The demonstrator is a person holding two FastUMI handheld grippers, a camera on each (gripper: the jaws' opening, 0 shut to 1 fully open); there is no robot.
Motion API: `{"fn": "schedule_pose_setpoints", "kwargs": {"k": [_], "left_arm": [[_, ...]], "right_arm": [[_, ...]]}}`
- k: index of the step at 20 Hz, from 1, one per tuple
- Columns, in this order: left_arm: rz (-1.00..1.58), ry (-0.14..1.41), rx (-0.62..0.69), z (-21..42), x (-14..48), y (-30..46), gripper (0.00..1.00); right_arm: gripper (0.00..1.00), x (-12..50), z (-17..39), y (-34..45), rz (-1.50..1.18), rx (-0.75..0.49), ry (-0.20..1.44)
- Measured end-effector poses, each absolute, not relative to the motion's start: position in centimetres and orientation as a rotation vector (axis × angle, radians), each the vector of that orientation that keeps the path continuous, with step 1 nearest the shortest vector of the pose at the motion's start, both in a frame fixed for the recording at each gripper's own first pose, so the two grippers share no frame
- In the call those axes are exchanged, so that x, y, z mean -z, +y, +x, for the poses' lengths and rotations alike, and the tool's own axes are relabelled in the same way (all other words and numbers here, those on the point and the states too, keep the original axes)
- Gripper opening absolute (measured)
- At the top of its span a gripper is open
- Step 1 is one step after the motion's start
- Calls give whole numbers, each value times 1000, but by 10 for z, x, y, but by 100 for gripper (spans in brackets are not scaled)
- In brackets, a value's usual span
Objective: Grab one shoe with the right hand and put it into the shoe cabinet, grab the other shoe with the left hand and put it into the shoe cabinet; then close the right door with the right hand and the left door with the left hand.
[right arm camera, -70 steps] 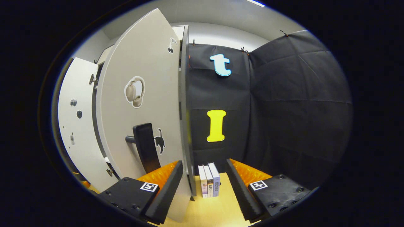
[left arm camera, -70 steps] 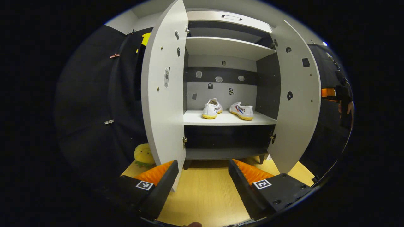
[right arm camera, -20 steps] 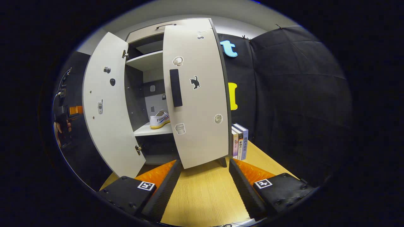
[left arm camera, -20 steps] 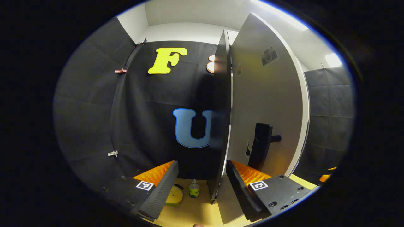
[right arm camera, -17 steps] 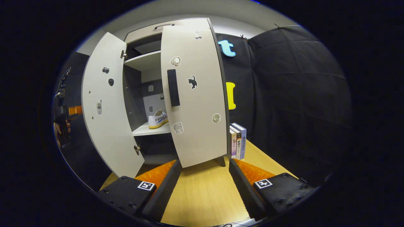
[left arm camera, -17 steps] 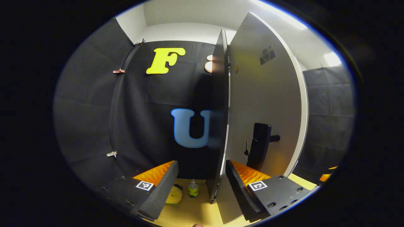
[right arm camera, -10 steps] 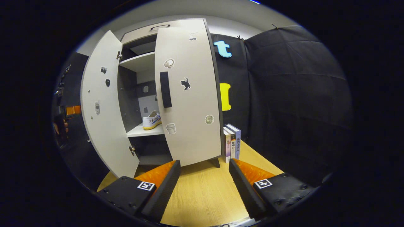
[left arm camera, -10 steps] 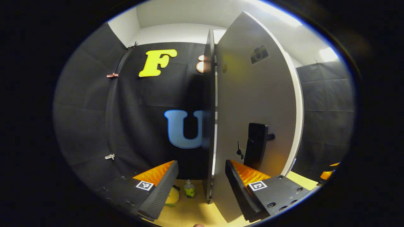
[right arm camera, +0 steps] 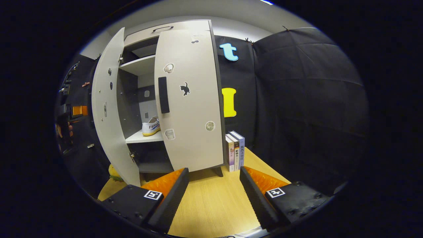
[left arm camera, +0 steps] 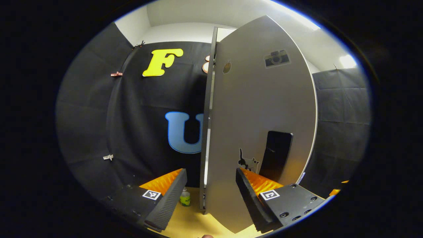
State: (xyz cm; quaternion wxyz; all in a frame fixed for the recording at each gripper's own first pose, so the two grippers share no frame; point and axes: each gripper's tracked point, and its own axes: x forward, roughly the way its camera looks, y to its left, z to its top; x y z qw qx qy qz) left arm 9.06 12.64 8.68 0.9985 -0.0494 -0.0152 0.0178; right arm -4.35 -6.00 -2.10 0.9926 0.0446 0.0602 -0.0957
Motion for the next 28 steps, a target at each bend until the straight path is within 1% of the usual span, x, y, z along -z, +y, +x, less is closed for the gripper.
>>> {"fn": "schedule_pose_setpoints", "kwargs": {"k": [1,2,3,7,11,13,17,21,23,26,28], "left_arm": [[-105,-29,-34,94,-88,119,93],[-106,-27,-30,99,-89,112,91],[-106,-23,-24,104,-89,101,93],[-80,-2,-1,130,-85,53,94],[-6,2,-26,145,-86,20,93],[18,-16,-61,144,-90,16,92],[6,-26,-64,125,-86,-3,93],[17,-34,-128,94,-77,-7,93],[-8,-32,-152,75,-69,-7,91],[-31,-46,-155,53,-66,-9,94],[-18,-61,-165,38,-65,-6,93]], "right_arm": [[98,22,-42,-67,91,196,124],[98,21,-41,-74,92,198,127],[98,22,-39,-81,91,200,131],[98,22,-32,-112,68,212,140],[98,18,-15,-133,78,181,138],[98,17,-5,-142,77,162,134],[98,26,22,-148,76,90,153],[98,23,48,-139,87,1,147],[99,13,54,-131,81,-33,125],[98,-16,54,-119,80,-56,57],[98,-33,50,-111,94,-61,18]]}}
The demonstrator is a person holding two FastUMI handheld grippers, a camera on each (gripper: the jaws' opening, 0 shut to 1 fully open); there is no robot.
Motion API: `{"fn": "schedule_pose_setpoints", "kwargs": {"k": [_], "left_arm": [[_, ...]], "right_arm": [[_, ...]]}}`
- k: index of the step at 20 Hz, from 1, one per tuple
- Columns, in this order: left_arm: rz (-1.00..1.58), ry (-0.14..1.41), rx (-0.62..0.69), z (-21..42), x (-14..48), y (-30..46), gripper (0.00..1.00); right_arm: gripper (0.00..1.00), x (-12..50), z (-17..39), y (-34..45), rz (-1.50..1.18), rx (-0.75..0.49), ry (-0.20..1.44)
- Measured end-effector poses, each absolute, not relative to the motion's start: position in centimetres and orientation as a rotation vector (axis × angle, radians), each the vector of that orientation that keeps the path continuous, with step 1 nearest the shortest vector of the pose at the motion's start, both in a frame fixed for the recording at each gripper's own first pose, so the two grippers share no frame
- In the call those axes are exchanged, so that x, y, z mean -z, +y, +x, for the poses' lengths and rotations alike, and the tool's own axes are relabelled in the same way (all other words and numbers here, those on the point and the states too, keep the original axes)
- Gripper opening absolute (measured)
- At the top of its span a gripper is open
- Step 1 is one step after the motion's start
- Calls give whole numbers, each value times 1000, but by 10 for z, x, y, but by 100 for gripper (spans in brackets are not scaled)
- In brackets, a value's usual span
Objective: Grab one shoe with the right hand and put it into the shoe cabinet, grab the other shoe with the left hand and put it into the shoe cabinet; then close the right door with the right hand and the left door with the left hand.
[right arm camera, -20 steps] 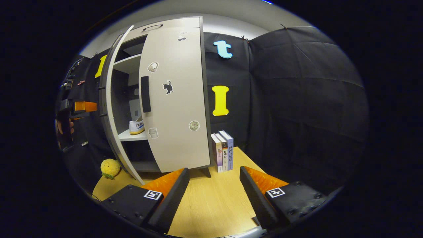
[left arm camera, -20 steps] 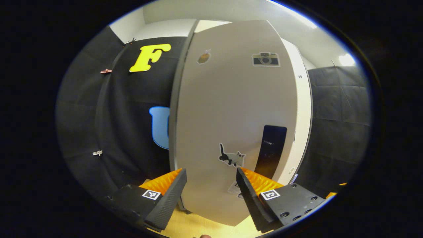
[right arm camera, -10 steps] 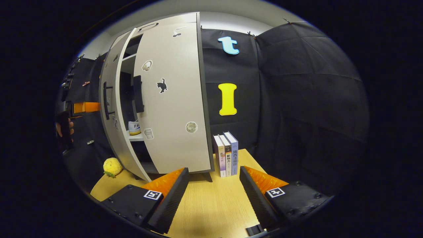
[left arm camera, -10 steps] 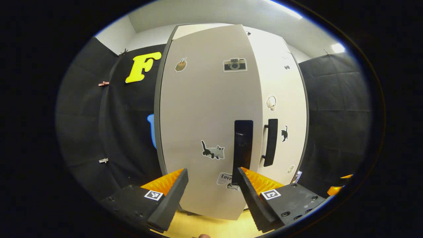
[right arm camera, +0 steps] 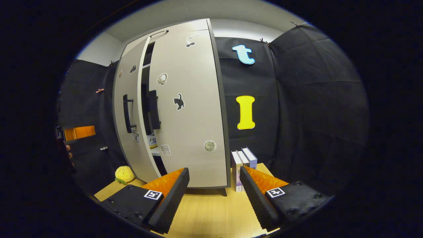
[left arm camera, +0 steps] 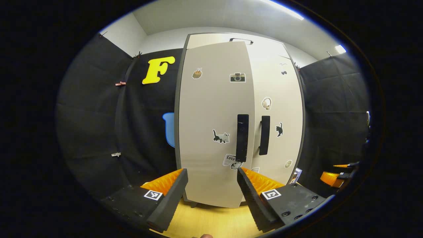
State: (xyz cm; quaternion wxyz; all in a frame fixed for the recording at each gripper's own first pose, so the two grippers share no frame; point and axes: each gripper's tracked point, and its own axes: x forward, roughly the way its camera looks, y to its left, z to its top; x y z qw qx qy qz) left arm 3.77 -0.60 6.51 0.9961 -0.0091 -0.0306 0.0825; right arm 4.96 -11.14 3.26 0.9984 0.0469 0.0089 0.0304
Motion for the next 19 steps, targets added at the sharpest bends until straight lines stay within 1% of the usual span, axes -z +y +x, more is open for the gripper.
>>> {"fn": "schedule_pose_setpoints", "kwargs": {"k": [4,7,12,15,19], "left_arm": [[-43,-76,-165,7,-53,-6,94],[-53,-57,-176,-16,-32,-2,93],[-35,23,-151,-50,12,-6,94],[-50,40,-127,-69,22,-7,94],[-26,28,-112,-77,26,-2,94]], "right_arm": [[98,-58,31,-95,119,-45,-30],[98,-66,6,-83,112,-34,-57],[98,-50,-36,-69,87,-3,-51],[98,-40,-53,-58,65,-12,-18],[98,-42,-77,-50,48,-2,-43]]}}
